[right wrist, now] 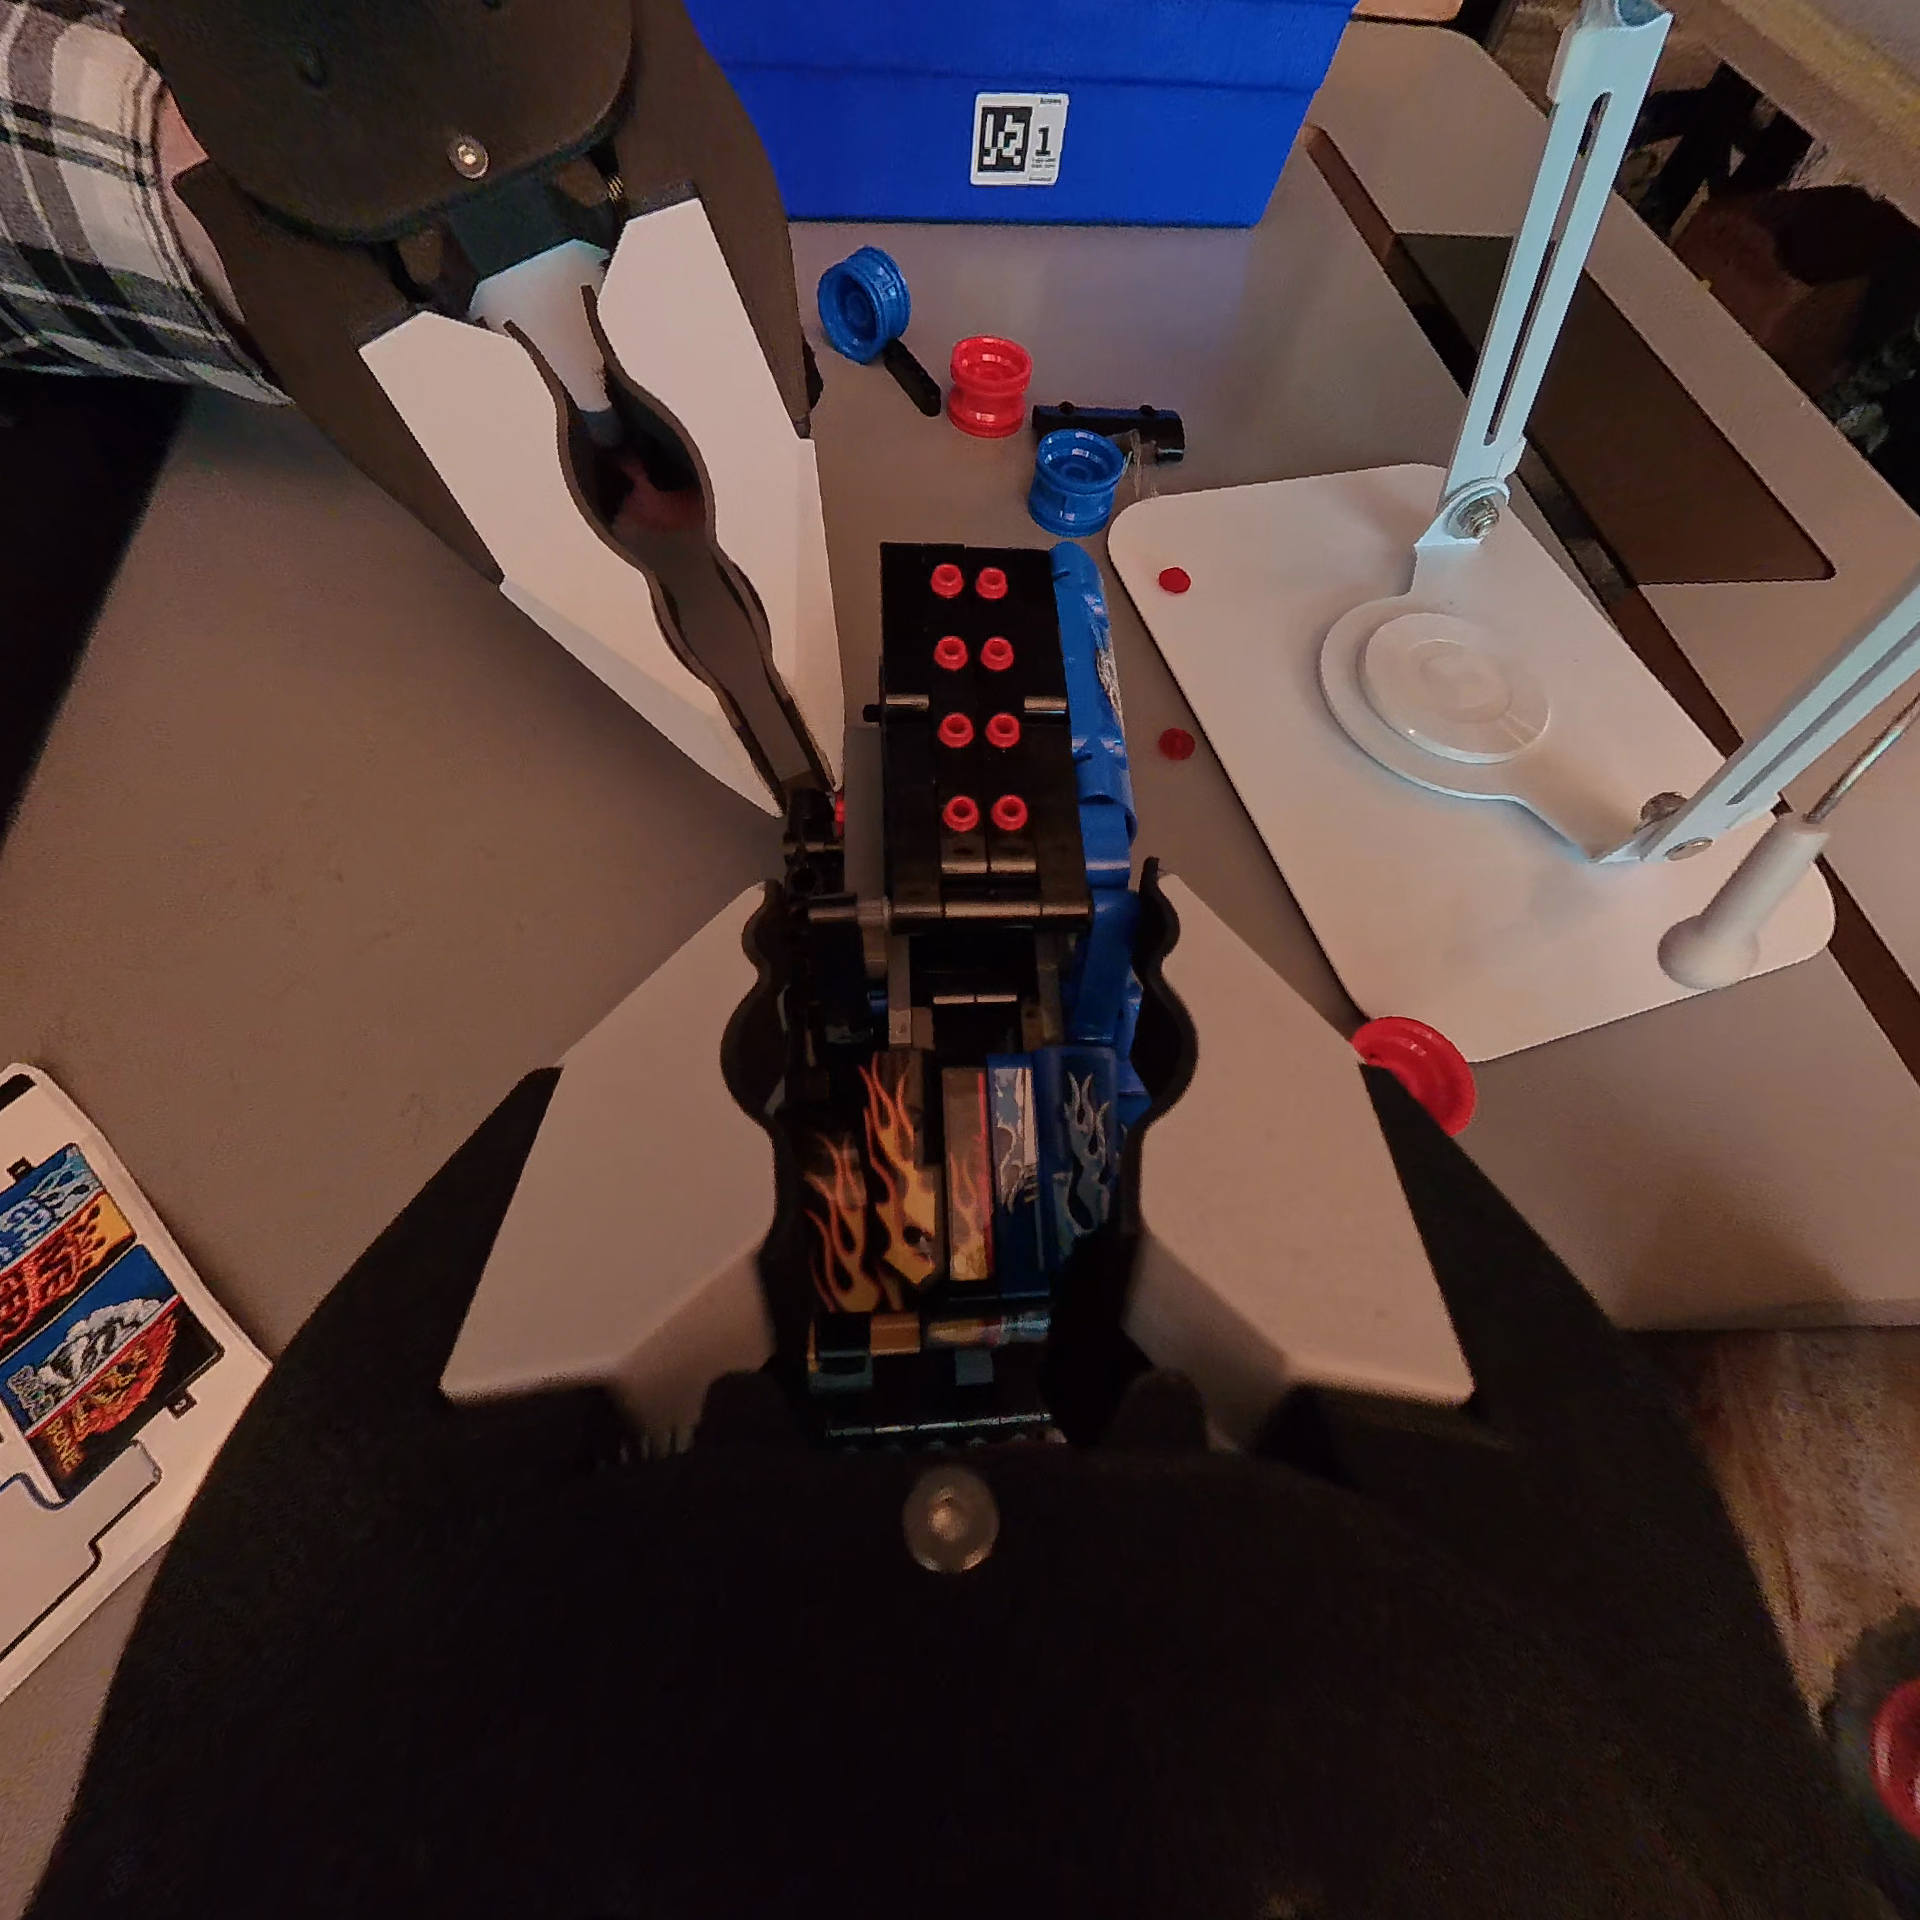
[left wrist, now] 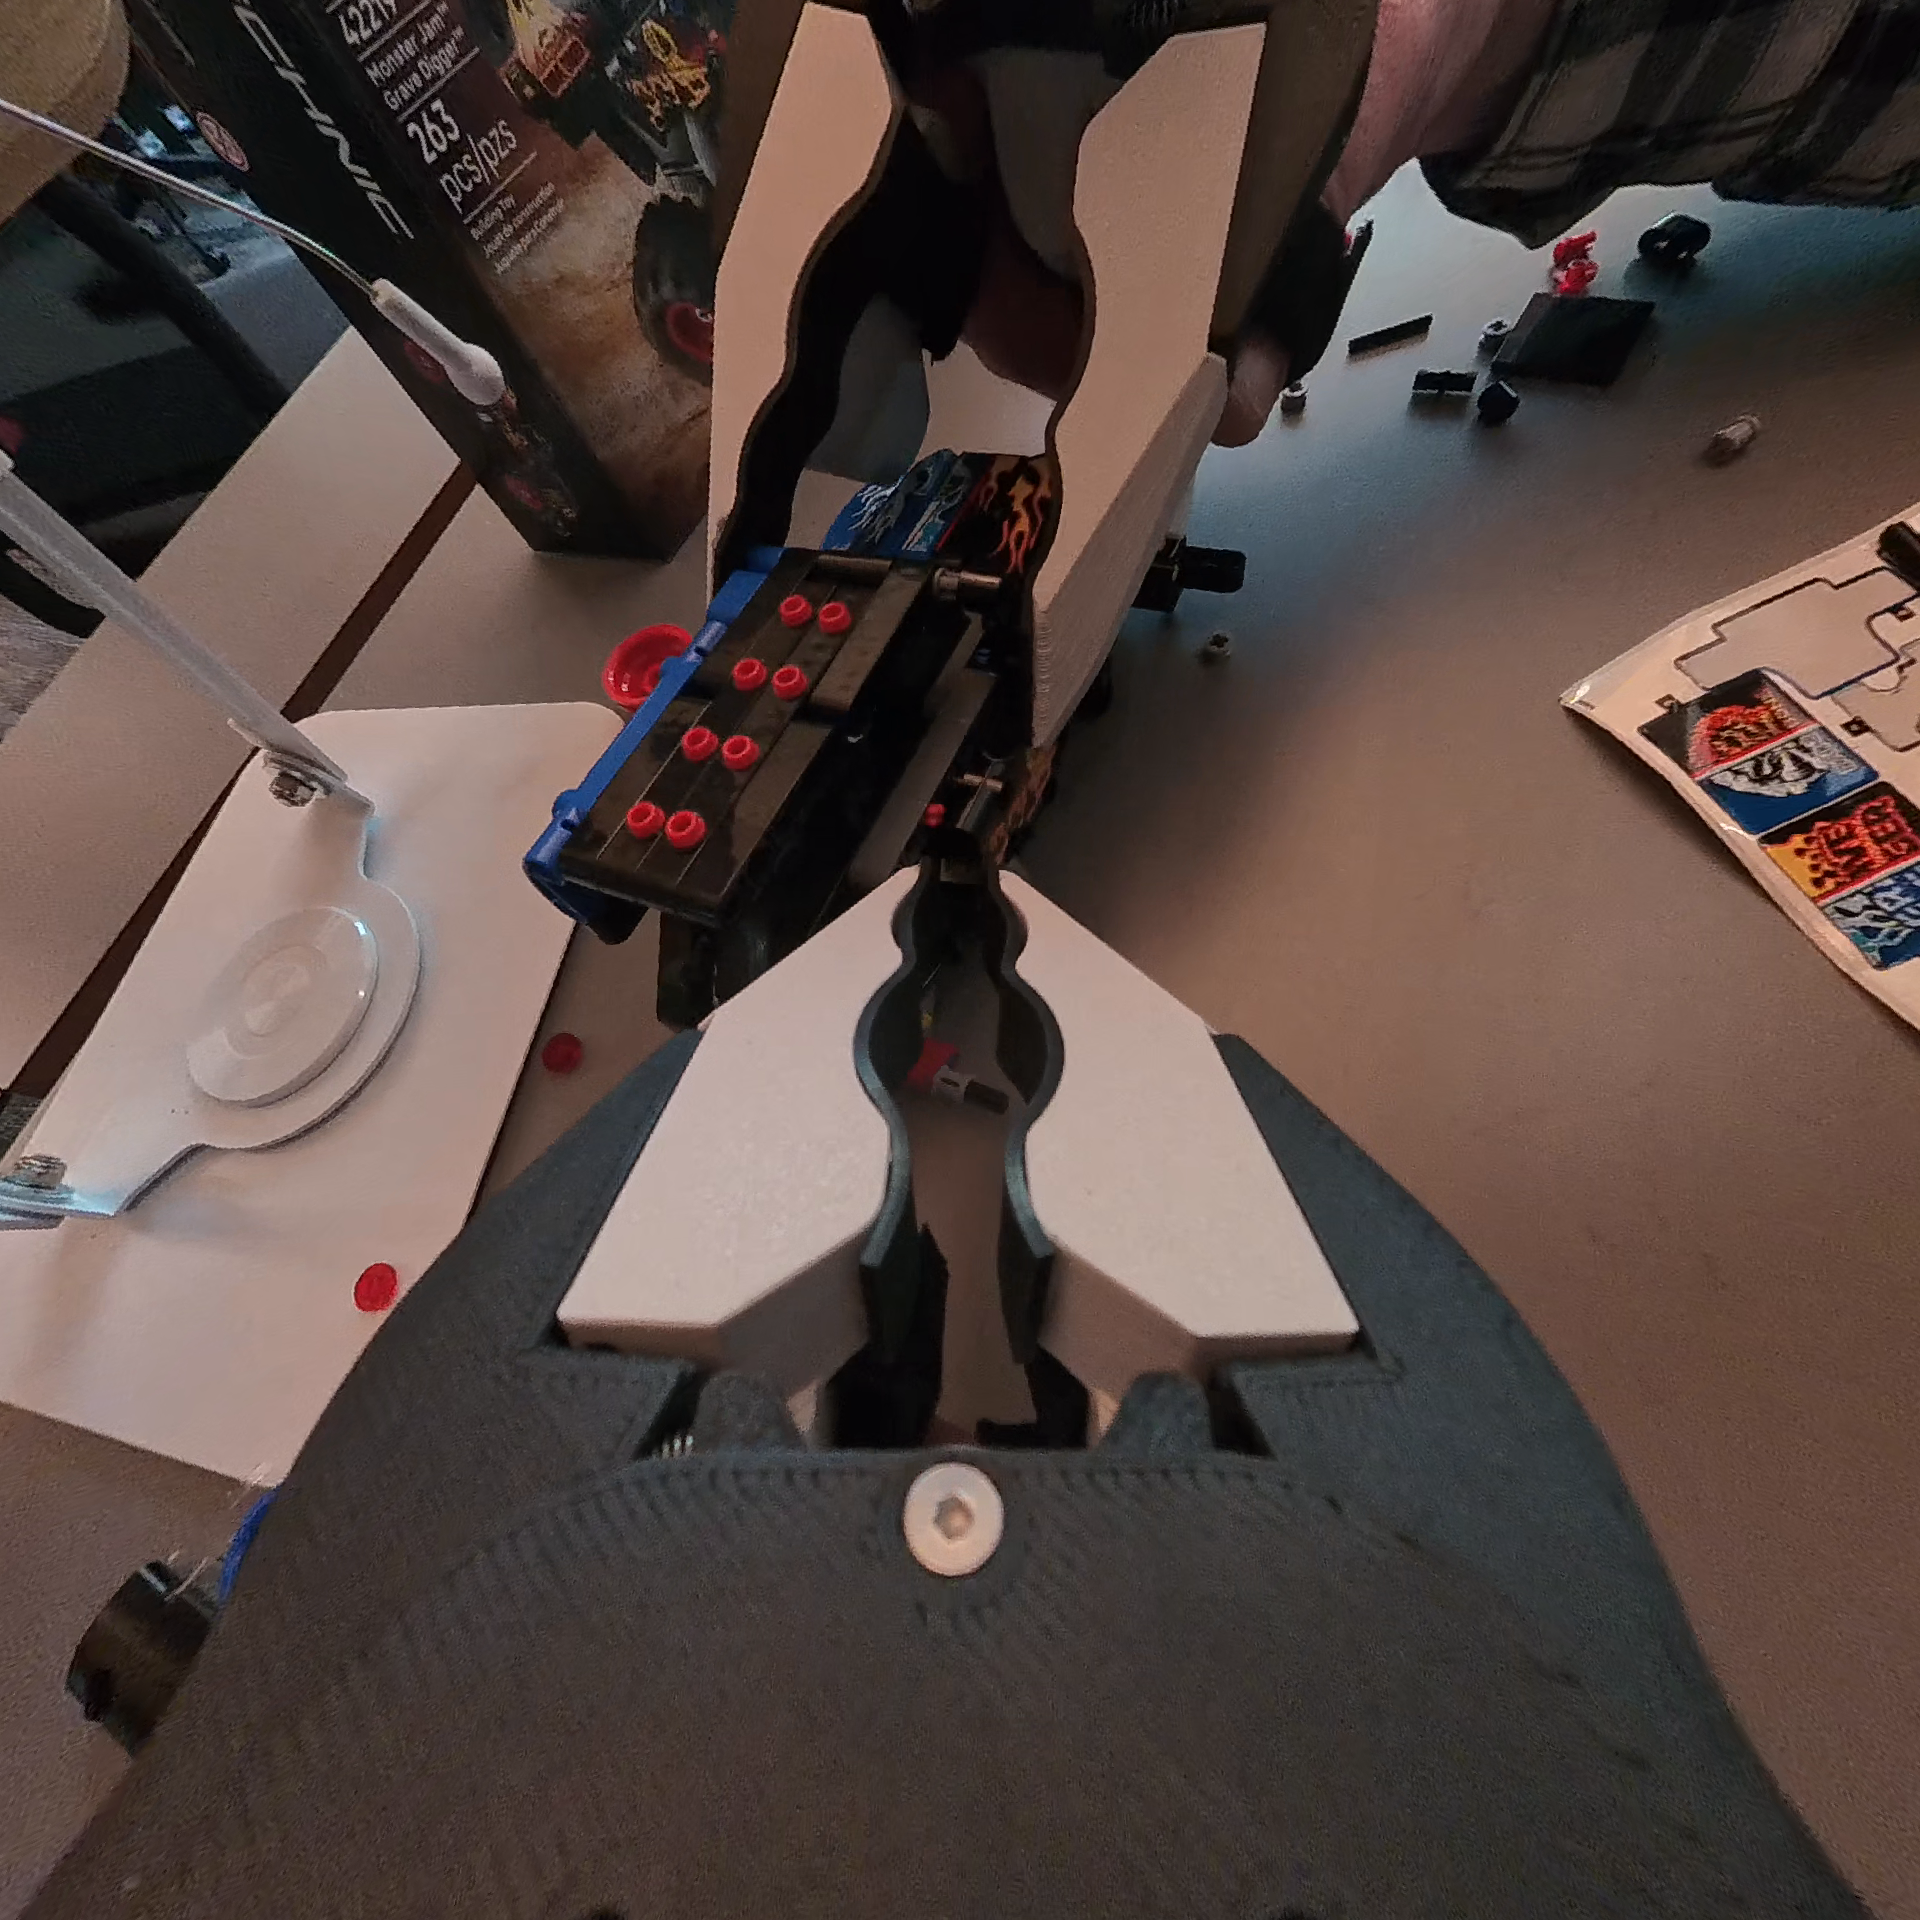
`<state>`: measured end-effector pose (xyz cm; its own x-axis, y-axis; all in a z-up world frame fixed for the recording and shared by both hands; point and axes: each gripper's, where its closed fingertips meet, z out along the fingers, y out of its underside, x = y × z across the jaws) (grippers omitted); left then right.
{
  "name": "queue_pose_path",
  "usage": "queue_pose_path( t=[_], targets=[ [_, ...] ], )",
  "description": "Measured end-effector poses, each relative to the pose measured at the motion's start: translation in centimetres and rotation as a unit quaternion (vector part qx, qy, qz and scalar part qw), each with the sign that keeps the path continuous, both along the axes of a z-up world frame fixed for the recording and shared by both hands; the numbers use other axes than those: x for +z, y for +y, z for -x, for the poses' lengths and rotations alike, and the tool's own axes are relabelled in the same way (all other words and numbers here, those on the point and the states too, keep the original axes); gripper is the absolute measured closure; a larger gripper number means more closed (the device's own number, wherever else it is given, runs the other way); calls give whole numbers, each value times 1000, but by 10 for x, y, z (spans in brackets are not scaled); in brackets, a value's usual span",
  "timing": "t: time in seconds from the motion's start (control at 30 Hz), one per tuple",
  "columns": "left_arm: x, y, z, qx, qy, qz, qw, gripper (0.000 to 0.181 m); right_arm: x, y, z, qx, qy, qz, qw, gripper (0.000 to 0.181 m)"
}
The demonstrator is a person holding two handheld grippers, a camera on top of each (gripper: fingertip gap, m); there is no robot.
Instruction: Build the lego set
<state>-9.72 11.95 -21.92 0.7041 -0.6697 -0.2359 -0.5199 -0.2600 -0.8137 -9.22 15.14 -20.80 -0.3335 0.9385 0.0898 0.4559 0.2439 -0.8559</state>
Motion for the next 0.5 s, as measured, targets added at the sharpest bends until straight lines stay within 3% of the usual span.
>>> queue_pose_path(
  t=[0.27,0.5],
  targets=[
    [0,0,-2,-7,-9,-11,1000,175,0,0,0,3,7,7,1000,116],
    [2,-1,-7,-30,-71,1,997,175,0,-1,-1,17,11,9,1000,116]
  ],
)
